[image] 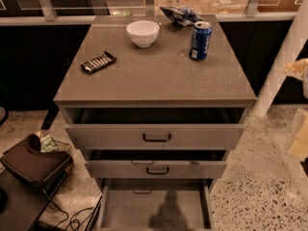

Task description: Close bottom drawer

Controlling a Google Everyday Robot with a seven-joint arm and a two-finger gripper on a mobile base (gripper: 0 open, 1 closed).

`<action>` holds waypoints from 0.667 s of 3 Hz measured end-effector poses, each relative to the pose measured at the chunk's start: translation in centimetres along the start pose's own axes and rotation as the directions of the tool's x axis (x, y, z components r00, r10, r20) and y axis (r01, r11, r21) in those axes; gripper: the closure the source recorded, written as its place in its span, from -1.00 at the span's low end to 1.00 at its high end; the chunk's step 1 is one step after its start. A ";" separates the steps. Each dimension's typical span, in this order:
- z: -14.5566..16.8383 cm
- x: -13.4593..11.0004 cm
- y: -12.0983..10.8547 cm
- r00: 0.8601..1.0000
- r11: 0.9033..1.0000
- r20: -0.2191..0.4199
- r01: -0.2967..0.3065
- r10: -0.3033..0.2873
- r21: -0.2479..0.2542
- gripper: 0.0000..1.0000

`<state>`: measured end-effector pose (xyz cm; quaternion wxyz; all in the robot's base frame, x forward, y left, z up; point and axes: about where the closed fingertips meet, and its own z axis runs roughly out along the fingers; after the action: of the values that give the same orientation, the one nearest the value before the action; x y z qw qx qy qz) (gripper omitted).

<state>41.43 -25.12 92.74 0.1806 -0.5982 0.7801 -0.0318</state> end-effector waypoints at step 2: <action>7.8 3.7 6.2 0.966 0.971 -0.130 0.234 -0.225 0.059 -1.00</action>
Offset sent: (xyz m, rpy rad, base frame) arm -0.0646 -0.0012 -0.1580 -0.3294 -0.0655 0.1984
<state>37.43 -25.62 82.90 0.1494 -0.6743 0.7135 -0.1177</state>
